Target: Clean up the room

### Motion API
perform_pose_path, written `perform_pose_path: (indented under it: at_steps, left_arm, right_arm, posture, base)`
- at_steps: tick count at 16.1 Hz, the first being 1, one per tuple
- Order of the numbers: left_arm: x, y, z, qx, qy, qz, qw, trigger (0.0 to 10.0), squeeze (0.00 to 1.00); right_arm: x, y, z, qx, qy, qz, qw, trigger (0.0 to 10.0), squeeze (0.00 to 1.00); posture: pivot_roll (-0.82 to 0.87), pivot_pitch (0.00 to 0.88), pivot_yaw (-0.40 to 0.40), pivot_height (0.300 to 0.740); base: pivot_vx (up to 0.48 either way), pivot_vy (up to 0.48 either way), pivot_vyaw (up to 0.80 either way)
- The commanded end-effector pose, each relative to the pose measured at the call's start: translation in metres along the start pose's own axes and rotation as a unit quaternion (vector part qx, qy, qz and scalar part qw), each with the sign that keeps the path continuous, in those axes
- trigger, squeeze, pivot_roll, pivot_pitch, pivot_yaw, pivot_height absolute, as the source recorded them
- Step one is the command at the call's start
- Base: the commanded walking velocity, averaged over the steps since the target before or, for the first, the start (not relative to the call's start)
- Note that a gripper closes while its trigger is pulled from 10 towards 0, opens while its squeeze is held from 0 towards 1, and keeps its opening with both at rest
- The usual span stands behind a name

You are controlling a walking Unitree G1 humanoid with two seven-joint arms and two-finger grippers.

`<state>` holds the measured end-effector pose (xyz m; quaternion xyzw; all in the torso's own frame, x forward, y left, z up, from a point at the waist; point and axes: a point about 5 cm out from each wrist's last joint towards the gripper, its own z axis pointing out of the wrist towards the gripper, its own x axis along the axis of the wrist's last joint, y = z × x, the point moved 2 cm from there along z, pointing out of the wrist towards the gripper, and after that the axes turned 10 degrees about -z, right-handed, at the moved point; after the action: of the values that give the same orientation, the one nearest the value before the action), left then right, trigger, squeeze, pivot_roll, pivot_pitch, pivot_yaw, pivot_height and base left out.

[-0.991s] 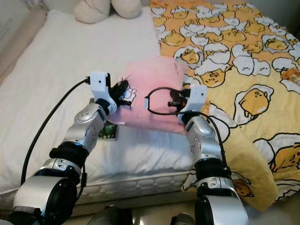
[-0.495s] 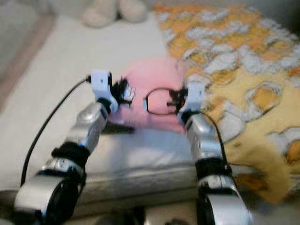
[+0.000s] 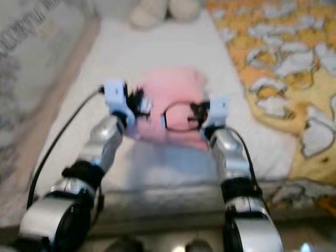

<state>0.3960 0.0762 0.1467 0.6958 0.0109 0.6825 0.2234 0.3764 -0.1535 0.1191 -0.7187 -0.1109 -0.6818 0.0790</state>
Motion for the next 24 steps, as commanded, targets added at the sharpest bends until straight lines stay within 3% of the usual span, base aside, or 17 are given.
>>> perform_pose_path:
  at_steps: [1,5,9,19,22,24]
  left_arm:
    - [0.021,-0.02,-0.001,0.039,0.043,0.007,0.998,10.0,0.0]
    - [0.019,-0.018,0.002,0.051,0.036,0.018,0.998,10.0,0.0]
    - [0.014,-0.018,0.003,0.047,0.015,0.046,0.998,10.0,0.0]
    - [0.011,-0.016,0.003,0.062,0.017,0.051,0.997,10.0,0.0]
    - [0.01,-0.016,0.003,0.079,0.023,0.024,0.996,10.0,0.0]
    - [0.007,-0.014,0.005,0.098,0.02,-0.006,0.995,10.0,0.0]
  right_arm:
    - [0.005,0.005,0.001,-0.011,0.01,-0.002,1.0,10.0,0.0]
    - [0.008,0.003,0.004,-0.002,0.016,-0.016,1.0,10.0,0.0]
    - [0.005,0.008,0.003,-0.023,0.008,-0.006,1.0,10.0,0.0]
    - [0.001,0.013,0.0,-0.033,0.003,-0.011,0.999,10.0,0.0]
    - [0.002,0.014,0.002,-0.023,-0.004,-0.025,0.999,10.0,0.0]
    - [0.0,0.013,0.008,0.012,-0.04,-0.082,0.996,10.0,0.0]
  posture:
    - [-0.18,0.0,0.091,0.74]
    - [-0.17,0.0,0.087,0.74]
    - [-0.17,0.0,0.088,0.74]
    - [-0.18,0.0,0.093,0.74]
    - [-0.18,0.0,0.091,0.74]
    - [-0.17,0.0,0.093,0.74]
  base:
    - [0.0,0.48,0.45]
    - [0.0,0.48,0.45]
    - [0.0,0.0,0.0]
    - [0.473,0.0,0.0]
    - [0.48,0.0,0.0]
    - [0.24,0.0,0.0]
